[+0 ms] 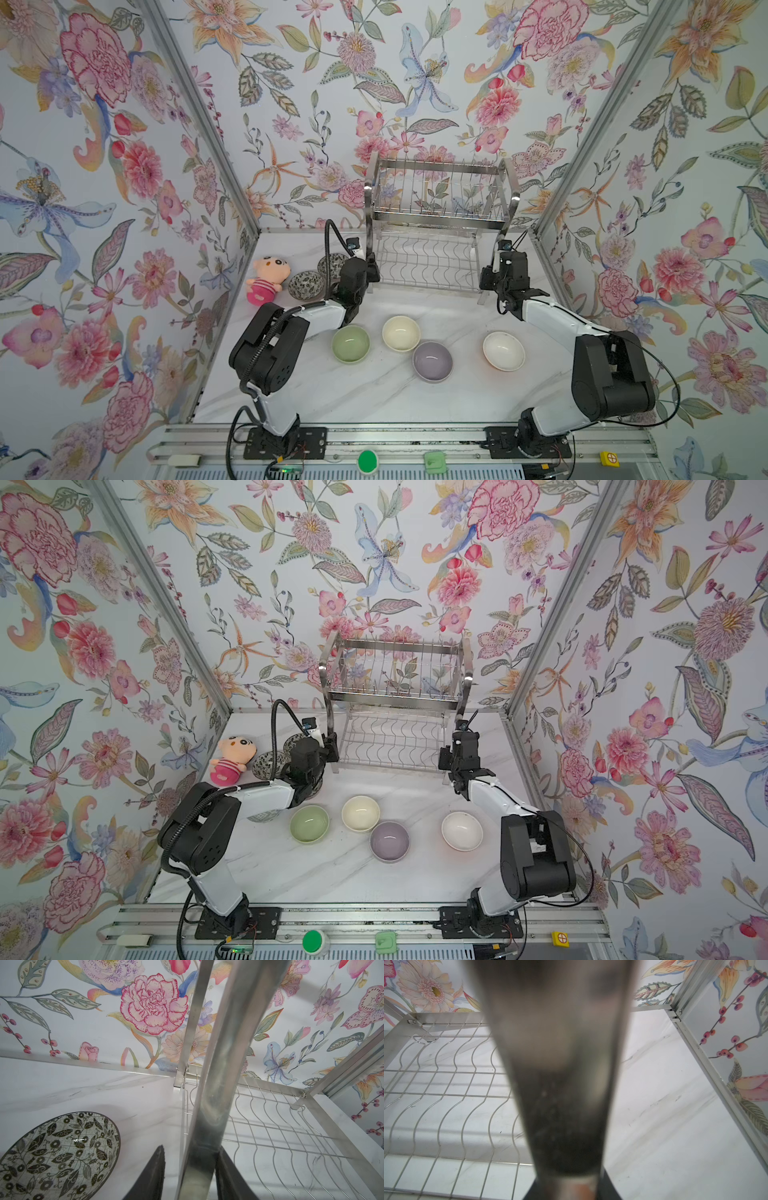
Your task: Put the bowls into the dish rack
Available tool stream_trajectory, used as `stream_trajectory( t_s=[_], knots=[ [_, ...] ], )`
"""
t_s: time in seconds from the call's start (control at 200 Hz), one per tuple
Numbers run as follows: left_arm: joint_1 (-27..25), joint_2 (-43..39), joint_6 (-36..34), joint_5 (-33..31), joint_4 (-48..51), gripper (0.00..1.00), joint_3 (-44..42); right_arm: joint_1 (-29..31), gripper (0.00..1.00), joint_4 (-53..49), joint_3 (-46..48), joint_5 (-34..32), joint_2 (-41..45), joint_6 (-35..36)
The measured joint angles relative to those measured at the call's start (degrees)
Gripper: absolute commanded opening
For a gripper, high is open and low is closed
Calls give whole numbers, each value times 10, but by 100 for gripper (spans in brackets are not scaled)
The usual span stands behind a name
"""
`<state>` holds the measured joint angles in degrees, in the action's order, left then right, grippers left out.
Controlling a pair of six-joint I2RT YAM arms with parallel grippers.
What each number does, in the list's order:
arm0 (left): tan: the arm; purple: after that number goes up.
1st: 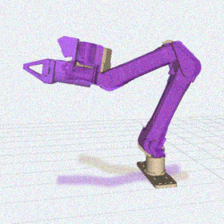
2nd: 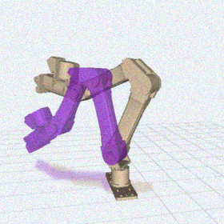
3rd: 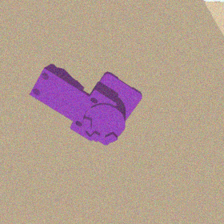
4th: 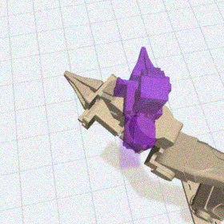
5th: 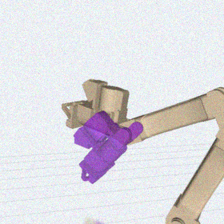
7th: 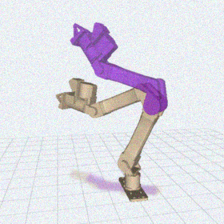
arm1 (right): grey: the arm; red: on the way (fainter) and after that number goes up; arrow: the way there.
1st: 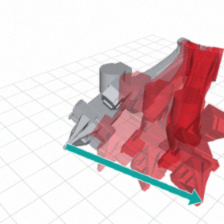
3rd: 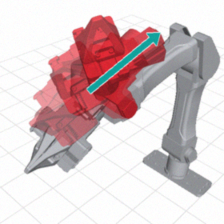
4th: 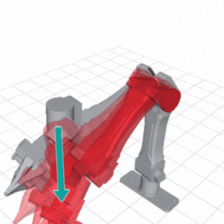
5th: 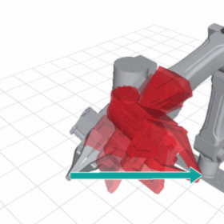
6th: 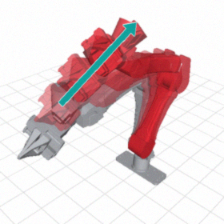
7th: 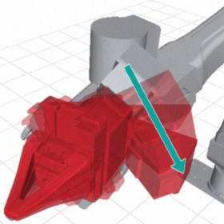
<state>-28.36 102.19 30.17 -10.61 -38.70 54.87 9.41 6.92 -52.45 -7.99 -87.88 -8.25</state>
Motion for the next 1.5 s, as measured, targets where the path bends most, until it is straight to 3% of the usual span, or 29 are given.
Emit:
stream_trajectory(
  t_s=[0.15,0.255,0.355,0.475,0.771,1.286,1.501],
  knots=[
    [5,14,-20,22,0,19,16,2,15,2,0,0,0,6],
    [10,16,-71,39,0,16,18,3,14,3,0,-2,0,6],
    [13,16,-73,47,-6,5,16,3,12,2,0,-3,0,6],
    [14,16,-72,56,-30,0,2,3,11,2,0,-4,0,8],
    [14,-9,-57,70,-69,0,-49,3,7,9,-2,-6,-6,21],
    [0,-36,-33,67,-42,1,-64,-7,7,4,-20,-3,-23,38],
    [-2,-36,-33,58,-38,14,-62,-8,9,3,-20,-1,-23,38]
  ],
)
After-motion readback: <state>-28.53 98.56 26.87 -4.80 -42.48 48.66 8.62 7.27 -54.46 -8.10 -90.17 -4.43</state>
